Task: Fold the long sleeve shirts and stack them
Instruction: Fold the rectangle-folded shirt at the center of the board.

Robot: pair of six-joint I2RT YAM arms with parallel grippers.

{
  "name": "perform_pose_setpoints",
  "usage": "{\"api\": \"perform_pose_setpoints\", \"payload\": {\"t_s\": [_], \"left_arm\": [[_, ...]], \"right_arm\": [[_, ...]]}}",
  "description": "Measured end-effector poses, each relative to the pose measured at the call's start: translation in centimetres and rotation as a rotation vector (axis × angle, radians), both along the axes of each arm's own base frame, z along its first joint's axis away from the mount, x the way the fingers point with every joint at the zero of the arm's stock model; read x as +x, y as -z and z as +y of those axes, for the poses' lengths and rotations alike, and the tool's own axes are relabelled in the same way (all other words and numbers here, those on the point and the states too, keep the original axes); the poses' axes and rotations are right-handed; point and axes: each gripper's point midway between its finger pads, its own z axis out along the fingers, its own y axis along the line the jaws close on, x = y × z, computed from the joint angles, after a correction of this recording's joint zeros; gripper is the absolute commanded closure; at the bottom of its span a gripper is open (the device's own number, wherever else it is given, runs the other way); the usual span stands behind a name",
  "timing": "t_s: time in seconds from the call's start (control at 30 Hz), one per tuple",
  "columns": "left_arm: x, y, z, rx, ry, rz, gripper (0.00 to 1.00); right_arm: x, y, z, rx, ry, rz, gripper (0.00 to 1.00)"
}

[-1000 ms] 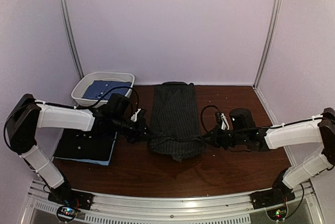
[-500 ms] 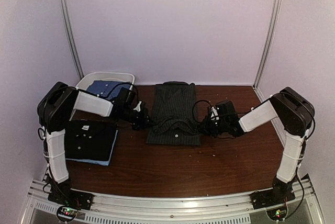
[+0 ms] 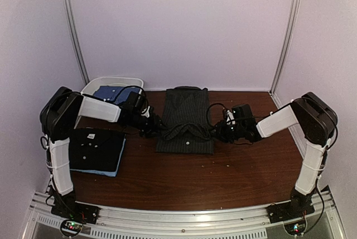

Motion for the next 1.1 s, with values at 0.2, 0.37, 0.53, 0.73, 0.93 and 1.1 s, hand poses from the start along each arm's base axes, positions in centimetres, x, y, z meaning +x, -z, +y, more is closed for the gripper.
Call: {"api": "perform_pose_setpoints", "payload": {"t_s": [0.2, 0.37, 0.53, 0.73, 0.93, 1.1], "left_arm": [[1.0, -1.8, 0.8, 0.048, -0.013, -0.069, 0.25], [1.6, -4.6, 1.8, 0.076, -0.024, -0.151, 0.27], [1.5, -7.5, 2.2, 0.08, -0.015, -0.229, 0.4], [-2.0, -7.9, 2.2, 0.097, 0.037, -0.253, 0.49], [-7.8, -3.9, 0.5, 0.151, 0.149, -0.172, 0.58], [-9.2, -2.5, 0.6, 0.173, 0.166, -0.139, 0.63]], "right_arm": [[0.6, -2.0, -1.4, -0.027, 0.019, -0.045, 0.45], [0.5, -4.3, -2.1, -0.056, 0.023, -0.1, 0.44], [-0.1, -6.7, -2.1, -0.096, 0.012, -0.168, 0.48], [-2.8, -7.4, 0.8, -0.159, -0.092, -0.229, 0.61], [-4.8, -6.4, 5.0, -0.216, -0.227, -0.25, 0.71], [-4.4, -5.6, 8.3, -0.245, -0.297, -0.268, 0.73]]}}
